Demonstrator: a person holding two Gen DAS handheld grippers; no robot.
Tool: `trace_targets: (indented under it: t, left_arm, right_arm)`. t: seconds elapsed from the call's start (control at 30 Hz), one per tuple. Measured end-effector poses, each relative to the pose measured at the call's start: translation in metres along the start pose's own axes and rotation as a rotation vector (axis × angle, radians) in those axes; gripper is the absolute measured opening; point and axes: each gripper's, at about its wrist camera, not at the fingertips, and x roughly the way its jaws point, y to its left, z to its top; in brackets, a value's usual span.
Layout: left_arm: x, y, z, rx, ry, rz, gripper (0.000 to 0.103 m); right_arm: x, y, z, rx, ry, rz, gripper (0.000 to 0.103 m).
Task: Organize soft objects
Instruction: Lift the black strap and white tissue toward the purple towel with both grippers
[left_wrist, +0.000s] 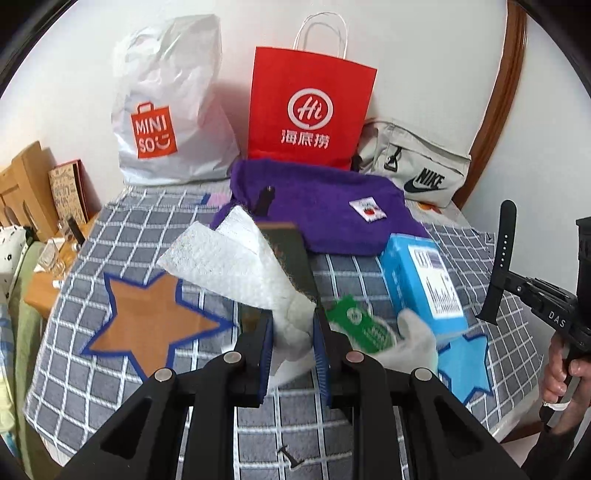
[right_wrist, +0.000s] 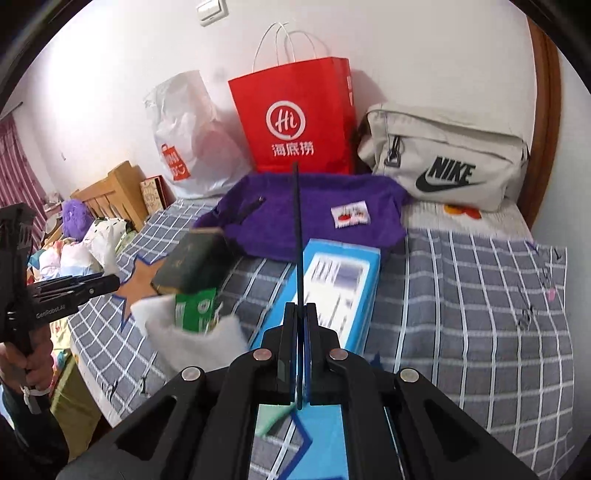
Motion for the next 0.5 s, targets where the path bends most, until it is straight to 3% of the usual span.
trace_targets:
  t: [0.5]
  left_arm:
    - [0.025,0.003,0.05,-0.043,0.001,-0.02,0.02]
  right_arm:
    - [0.047,-0.02,0.06,0.009,0.015,0.005,0.003]
